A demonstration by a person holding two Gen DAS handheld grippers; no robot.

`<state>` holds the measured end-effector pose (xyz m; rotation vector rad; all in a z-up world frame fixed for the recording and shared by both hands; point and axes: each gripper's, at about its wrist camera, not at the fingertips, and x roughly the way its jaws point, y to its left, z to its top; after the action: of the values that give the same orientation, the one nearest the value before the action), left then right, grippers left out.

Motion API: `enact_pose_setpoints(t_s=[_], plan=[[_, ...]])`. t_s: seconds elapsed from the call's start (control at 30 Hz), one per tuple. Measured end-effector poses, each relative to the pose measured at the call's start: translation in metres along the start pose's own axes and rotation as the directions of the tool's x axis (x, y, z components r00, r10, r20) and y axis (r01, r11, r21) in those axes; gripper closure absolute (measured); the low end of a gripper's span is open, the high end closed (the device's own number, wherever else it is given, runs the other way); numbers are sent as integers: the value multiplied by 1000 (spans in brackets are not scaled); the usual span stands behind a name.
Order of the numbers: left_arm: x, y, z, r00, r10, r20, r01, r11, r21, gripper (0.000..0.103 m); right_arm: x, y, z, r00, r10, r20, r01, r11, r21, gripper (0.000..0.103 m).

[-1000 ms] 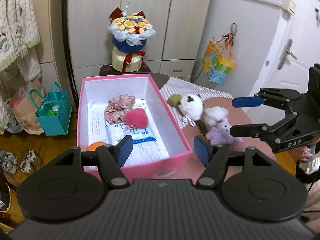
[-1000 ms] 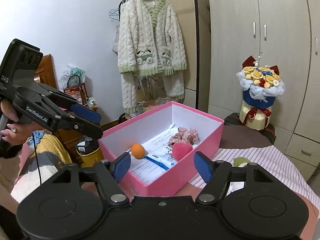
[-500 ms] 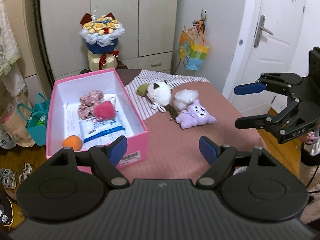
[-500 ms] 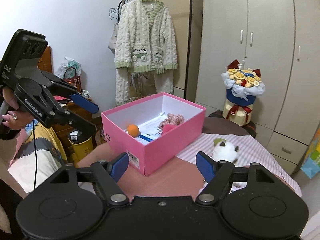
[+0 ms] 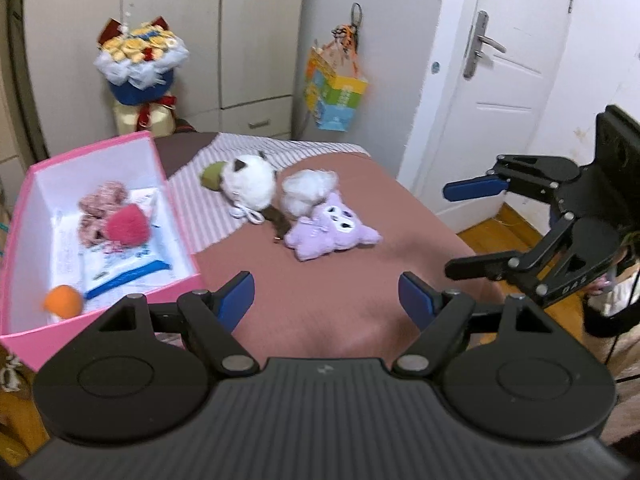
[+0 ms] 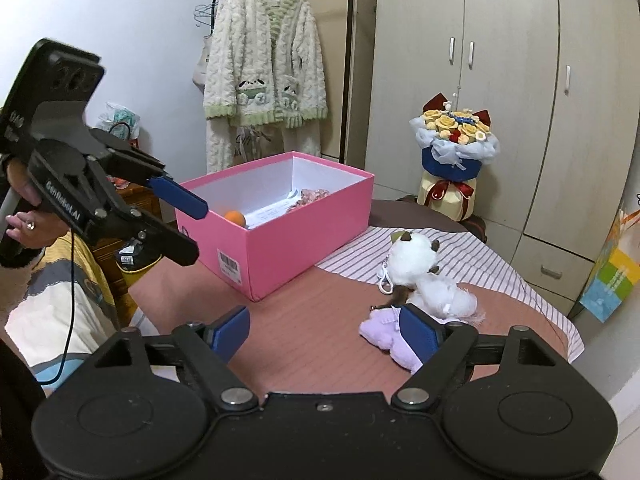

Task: Organize soft objects
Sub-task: 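Withdraw both grippers from the box toward the purple plush toy, then close both grippers on the purple plush toy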

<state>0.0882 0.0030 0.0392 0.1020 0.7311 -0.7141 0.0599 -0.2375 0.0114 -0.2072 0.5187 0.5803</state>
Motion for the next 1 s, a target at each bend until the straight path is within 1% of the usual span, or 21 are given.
enact_pose_setpoints(t_s=[0.07,0.2,0.27,0.33,0.4,0.47,0.53,0.67,0.77,0.83,1.0], plan=[[9,-1,1,1000,-13,-4,13,1000,1,24,4,-5,-6,1000,9,2,-9,1000,2,17],[28,-2,4,1000,-8,5,8,1000,14,25,16,-14,-17,1000,16,1,-16,1000,18,16],[38,-1,3,1000,-13,12,13,1000,6,26,24,-20,-22,1000,12,-4,-11,1000,27,16],[50,0,2,1000,-2,30,2,1000,8,26,34,-26,-28,1000,-12,-5,12,1000,26,16],[64,2,0,999,16,37,-16,1000,-3,26,46,-32,-35,998,-66,-3,66,998,14,16],[78,6,1,999,10,48,-8,1000,-28,26,58,-37,-43,992,-124,3,124,992,-1,16],[91,9,2,999,-1,54,5,998,-64,26,69,-46,-49,990,-143,1,143,990,12,16],[115,16,2,998,-1,70,10,992,-125,26,84,-68,-55,991,-135,-8,135,987,88,16],[130,20,1,997,16,72,-5,989,-149,28,92,-78,-58,991,-132,-6,132,986,102,16],[140,23,1,997,22,69,-10,986,-168,28,98,-83,-59,994,-113,-16,114,985,127,16],[166,30,3,998,24,57,-11,976,-218,31,117,-86,-59,996,-83,-43,88,986,145,16]])
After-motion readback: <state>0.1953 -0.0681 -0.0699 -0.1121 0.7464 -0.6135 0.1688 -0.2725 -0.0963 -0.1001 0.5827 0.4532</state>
